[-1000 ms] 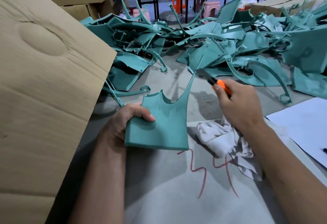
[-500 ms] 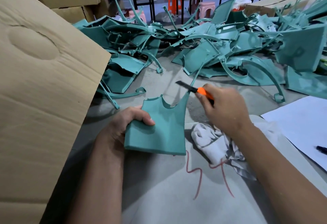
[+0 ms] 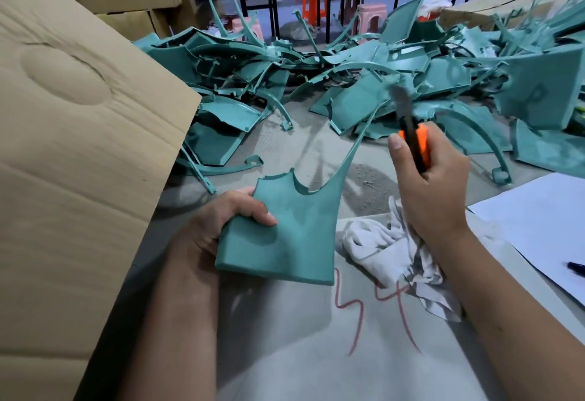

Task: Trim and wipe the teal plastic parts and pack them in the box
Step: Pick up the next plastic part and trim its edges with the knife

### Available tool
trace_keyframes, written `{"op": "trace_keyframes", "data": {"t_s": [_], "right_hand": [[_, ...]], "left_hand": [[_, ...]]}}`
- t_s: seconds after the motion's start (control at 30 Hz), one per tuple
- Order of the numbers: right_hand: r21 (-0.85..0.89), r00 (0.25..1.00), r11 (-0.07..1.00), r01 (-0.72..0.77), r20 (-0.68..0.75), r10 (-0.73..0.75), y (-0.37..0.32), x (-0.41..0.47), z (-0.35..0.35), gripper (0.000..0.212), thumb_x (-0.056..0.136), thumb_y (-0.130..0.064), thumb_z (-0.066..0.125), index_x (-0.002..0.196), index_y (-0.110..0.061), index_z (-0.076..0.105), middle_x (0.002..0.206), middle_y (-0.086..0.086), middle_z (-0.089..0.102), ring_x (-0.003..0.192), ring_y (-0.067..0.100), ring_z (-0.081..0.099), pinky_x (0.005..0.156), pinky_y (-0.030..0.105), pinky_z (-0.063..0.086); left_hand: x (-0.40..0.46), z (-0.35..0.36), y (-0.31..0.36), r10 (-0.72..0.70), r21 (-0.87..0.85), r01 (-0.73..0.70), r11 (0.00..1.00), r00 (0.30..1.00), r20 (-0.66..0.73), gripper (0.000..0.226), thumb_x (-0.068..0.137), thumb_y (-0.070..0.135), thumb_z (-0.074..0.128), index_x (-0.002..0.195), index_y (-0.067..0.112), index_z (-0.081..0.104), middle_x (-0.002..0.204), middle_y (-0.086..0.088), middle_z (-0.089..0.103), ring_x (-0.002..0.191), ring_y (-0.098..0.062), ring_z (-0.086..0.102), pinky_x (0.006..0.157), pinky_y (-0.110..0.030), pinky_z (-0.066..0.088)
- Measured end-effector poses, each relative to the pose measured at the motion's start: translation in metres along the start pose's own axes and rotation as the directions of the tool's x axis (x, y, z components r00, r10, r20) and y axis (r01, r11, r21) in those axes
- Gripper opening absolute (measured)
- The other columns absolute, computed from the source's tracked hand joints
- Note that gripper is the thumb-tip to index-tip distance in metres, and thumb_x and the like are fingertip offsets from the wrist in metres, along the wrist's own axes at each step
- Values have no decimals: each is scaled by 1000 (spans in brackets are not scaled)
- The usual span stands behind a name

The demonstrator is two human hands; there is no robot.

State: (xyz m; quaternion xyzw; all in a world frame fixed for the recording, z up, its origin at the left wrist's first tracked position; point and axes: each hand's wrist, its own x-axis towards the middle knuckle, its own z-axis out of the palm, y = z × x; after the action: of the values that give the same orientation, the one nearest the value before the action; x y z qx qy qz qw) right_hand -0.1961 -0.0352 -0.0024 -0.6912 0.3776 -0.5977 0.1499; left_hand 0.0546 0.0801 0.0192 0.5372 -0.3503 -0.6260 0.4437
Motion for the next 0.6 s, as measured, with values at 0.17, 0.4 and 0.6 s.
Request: {"op": "trace_keyframes", "data": {"t_s": [0.17, 0.4, 0.6], "right_hand": [[344, 939, 874, -344, 145, 312, -6, 3, 0, 31, 93, -57, 70, 90, -33, 51, 72, -2, 47, 61, 23, 43, 51, 39, 40], [633, 859, 585, -507, 311, 407, -3, 11, -4, 12, 86, -23, 82, 87, -23, 70, 78, 2, 66, 56, 18, 58, 40, 21, 34], [699, 796, 502, -509, 159, 584, -4, 13, 2, 17, 97, -7, 69, 86, -13, 57, 62, -4, 63, 56, 15, 64, 52, 21, 51]], "left_hand": [[1, 5, 3, 1, 38, -4, 999, 998, 63, 32, 61, 0, 58, 80, 10, 81, 82, -19, 75, 62, -28, 72, 53, -28, 58], [3, 17, -1, 5, -20, -1, 1000, 980, 201, 34, 69, 4, 56, 88, 10, 82, 90, -20, 75, 69, -28, 74, 62, -33, 62], [14, 35, -8, 90, -275, -20, 961, 965, 246, 81, 92, 63, 47, 135, -4, 60, 134, -26, 63, 126, -39, 60, 107, -50, 49]]}}
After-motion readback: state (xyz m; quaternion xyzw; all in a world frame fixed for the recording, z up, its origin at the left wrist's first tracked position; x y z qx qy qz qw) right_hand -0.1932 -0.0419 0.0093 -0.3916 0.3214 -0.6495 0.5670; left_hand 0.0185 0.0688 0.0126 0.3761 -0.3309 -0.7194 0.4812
